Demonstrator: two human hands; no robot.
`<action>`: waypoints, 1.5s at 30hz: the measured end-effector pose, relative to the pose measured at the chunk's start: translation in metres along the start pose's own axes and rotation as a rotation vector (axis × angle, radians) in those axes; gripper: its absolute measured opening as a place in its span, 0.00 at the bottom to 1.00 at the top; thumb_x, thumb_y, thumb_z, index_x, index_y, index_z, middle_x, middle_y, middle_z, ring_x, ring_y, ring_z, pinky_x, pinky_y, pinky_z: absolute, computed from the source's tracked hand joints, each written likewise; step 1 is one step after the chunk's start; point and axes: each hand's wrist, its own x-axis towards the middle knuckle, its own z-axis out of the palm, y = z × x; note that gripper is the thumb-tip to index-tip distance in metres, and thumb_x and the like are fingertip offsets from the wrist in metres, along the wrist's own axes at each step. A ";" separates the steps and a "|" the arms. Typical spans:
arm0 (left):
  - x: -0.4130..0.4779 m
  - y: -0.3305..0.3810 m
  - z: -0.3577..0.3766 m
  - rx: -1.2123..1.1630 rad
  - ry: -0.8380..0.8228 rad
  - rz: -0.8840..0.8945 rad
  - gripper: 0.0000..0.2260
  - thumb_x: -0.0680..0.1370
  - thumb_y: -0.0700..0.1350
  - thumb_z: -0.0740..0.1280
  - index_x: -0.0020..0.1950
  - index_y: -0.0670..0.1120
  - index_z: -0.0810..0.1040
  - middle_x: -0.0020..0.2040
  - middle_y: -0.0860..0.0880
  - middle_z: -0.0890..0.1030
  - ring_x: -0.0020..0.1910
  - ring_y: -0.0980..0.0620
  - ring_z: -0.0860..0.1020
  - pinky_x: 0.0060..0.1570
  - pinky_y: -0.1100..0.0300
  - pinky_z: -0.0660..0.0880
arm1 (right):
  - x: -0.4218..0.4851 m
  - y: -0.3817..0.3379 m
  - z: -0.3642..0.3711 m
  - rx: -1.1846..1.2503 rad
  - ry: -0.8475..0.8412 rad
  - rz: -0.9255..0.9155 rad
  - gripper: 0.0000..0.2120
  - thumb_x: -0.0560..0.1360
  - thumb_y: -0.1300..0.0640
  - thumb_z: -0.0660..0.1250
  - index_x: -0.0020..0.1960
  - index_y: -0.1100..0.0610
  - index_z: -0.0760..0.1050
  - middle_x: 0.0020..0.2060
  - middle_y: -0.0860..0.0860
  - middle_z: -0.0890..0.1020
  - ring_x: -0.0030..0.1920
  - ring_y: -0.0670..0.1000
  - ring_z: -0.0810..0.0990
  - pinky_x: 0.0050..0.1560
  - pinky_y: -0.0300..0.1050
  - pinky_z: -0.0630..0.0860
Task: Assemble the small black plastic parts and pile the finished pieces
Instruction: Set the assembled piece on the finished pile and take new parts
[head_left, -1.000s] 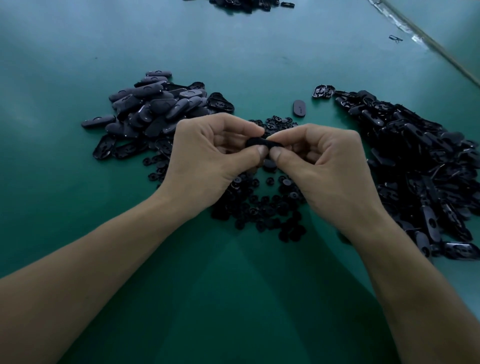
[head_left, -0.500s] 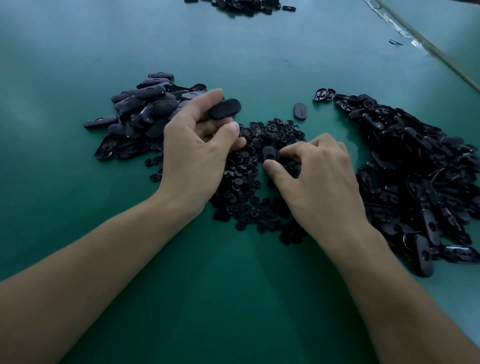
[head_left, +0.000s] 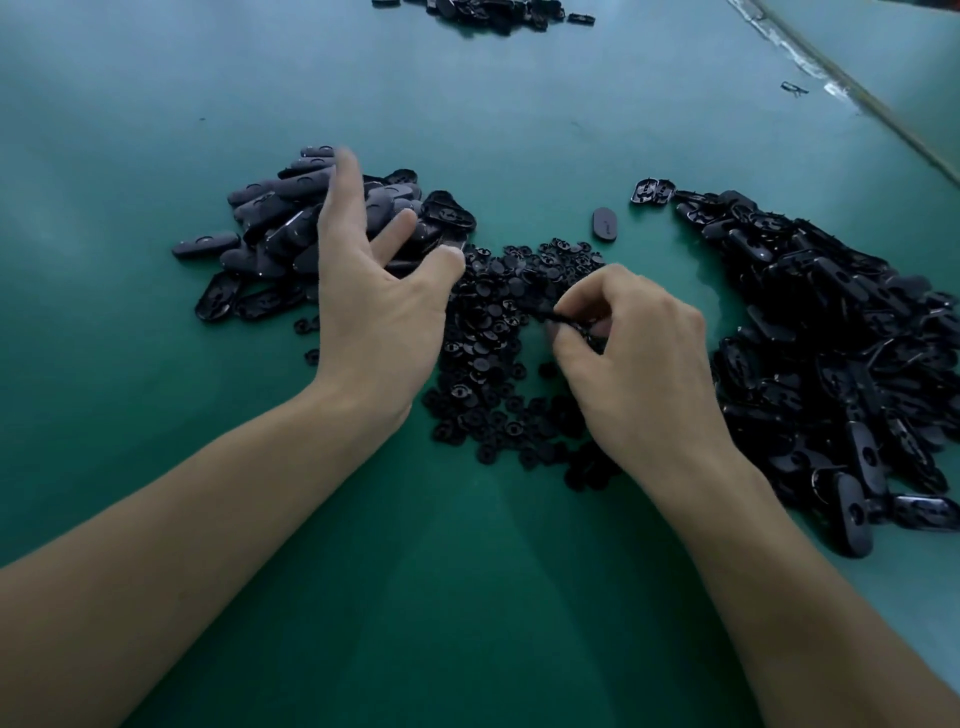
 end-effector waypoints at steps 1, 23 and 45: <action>-0.002 0.000 0.000 0.016 -0.020 0.032 0.39 0.75 0.37 0.70 0.82 0.52 0.55 0.80 0.55 0.57 0.65 0.62 0.75 0.49 0.70 0.77 | 0.000 0.000 0.000 0.031 0.014 -0.008 0.05 0.78 0.57 0.70 0.47 0.50 0.76 0.41 0.41 0.78 0.43 0.45 0.76 0.44 0.35 0.70; -0.014 0.008 0.002 0.111 -0.354 0.210 0.05 0.78 0.39 0.72 0.50 0.48 0.84 0.38 0.54 0.85 0.36 0.52 0.83 0.41 0.53 0.83 | 0.006 0.003 -0.014 0.724 0.020 0.102 0.06 0.78 0.63 0.70 0.48 0.53 0.83 0.36 0.47 0.84 0.36 0.43 0.79 0.37 0.32 0.74; -0.009 0.004 0.002 0.113 -0.231 0.189 0.07 0.80 0.39 0.67 0.51 0.48 0.82 0.36 0.60 0.82 0.32 0.58 0.78 0.35 0.61 0.79 | 0.005 0.018 -0.009 -0.099 0.000 0.033 0.05 0.76 0.50 0.72 0.50 0.49 0.84 0.43 0.49 0.79 0.43 0.48 0.77 0.46 0.40 0.71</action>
